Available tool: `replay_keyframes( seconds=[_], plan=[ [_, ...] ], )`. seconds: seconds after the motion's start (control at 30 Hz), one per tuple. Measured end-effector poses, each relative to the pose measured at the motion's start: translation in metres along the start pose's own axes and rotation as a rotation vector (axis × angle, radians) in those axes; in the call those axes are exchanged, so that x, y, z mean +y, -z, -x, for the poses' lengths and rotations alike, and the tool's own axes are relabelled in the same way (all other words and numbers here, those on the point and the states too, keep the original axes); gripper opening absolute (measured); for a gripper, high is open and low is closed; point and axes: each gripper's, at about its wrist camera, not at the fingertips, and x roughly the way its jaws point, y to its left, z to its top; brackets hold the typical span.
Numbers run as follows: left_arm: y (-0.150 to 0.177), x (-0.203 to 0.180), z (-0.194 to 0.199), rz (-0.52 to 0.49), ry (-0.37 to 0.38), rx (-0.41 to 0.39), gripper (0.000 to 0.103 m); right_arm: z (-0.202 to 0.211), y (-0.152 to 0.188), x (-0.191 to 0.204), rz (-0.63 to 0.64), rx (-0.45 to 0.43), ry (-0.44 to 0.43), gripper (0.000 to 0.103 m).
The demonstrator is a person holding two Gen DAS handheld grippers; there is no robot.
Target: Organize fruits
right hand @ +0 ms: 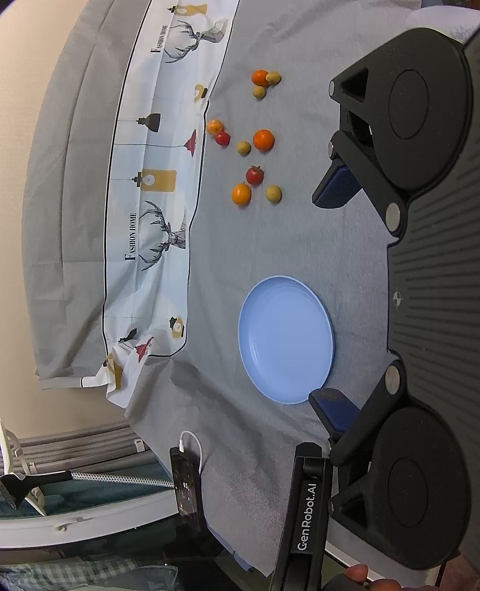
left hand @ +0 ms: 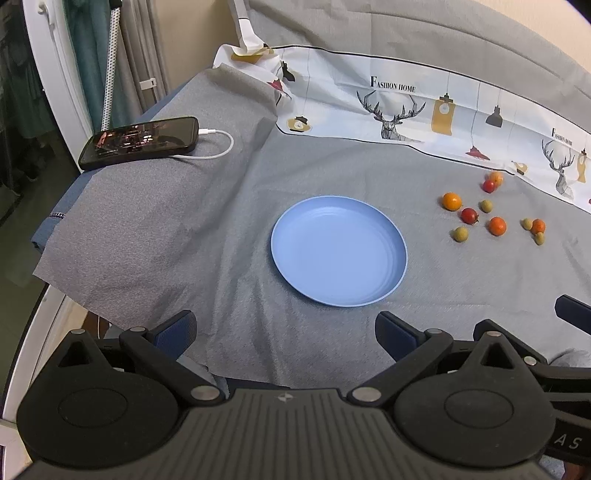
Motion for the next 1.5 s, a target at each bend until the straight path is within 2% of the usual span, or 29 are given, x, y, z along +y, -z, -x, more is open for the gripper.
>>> replay_keyframes(
  seconds=[0.2,0.33,0.57,0.67,0.8,0.87,0.93,1.07,1.2,1.3,1.5],
  plan=[
    [-0.003,-0.011,-0.006,-0.03,0.001,0.023,0.103,-0.005,0.004,-0.007,-0.032,0.004,-0.009,0.103],
    [-0.01,-0.027,-0.018,-0.057,0.026,0.065,0.103,-0.01,0.005,-0.025,-0.083,-0.017,0.032,0.103],
    [-0.036,-0.093,-0.049,-0.147,0.129,0.115,0.103,-0.033,0.013,-0.108,-0.266,-0.046,0.247,0.103],
    [-0.052,-0.128,-0.072,-0.177,0.163,0.139,0.103,-0.053,0.02,-0.153,-0.322,-0.054,0.36,0.103],
    [-0.079,-0.175,-0.114,-0.209,0.185,0.176,0.103,-0.09,0.023,-0.208,-0.363,-0.065,0.467,0.103],
    [-0.092,-0.197,-0.137,-0.22,0.188,0.178,0.103,-0.112,0.023,-0.23,-0.367,-0.075,0.471,0.103],
    [-0.108,-0.218,-0.167,-0.236,0.158,0.185,0.103,-0.138,0.021,-0.245,-0.35,-0.073,0.448,0.103],
    [-0.137,-0.249,-0.227,-0.273,0.131,0.215,0.103,-0.199,0.012,-0.265,-0.289,-0.008,0.348,0.102],
    [-0.159,-0.27,-0.282,-0.326,0.127,0.25,0.103,-0.246,0.004,-0.267,-0.225,0.05,0.275,0.102],
    [-0.172,-0.283,-0.32,-0.325,0.15,0.297,0.103,-0.268,-0.003,-0.261,-0.136,0.022,0.301,0.102],
    [-0.19,-0.285,-0.352,-0.246,0.205,0.326,0.101,-0.278,-0.01,-0.26,-0.112,-0.015,0.279,0.102]
  ],
)
